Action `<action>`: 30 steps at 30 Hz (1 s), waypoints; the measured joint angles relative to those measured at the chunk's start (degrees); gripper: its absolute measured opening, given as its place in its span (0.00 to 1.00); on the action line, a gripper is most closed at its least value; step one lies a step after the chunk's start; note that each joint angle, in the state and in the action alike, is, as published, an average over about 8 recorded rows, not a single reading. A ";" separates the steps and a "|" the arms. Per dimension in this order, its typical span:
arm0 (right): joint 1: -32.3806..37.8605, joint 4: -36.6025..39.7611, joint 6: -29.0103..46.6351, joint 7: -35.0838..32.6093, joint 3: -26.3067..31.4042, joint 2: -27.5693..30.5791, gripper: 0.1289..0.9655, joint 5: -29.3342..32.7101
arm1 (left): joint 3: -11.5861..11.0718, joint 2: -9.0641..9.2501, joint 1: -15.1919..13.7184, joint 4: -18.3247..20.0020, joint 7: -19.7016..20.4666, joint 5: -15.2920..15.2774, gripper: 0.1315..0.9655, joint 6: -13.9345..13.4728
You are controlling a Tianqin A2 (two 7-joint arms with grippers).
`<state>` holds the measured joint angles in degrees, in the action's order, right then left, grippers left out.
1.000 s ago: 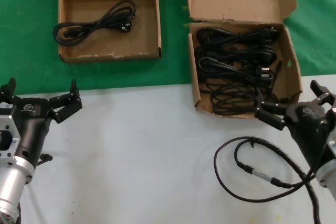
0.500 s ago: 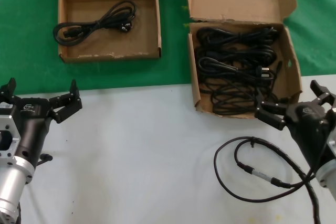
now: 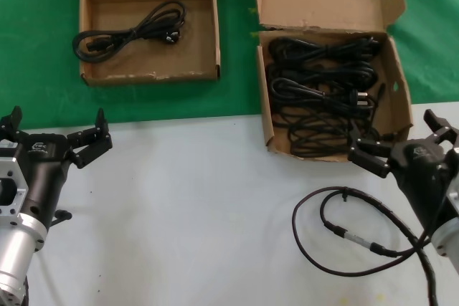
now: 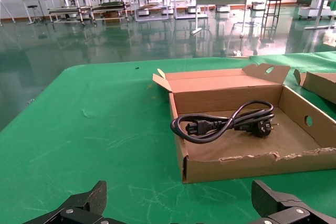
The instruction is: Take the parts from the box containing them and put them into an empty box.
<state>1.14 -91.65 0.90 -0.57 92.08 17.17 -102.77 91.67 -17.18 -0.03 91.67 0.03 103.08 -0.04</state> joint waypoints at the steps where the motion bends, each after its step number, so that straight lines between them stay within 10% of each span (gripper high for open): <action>1: 0.00 0.00 0.00 0.00 0.00 0.00 1.00 0.00 | 0.00 0.00 0.00 0.00 0.00 0.00 1.00 0.00; 30: 0.00 0.00 0.00 0.00 0.00 0.00 1.00 0.00 | 0.00 0.00 0.00 0.00 0.00 0.00 1.00 0.00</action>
<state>1.14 -91.65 0.90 -0.57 92.08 17.17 -102.77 91.67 -17.18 -0.03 91.67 0.03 103.08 -0.04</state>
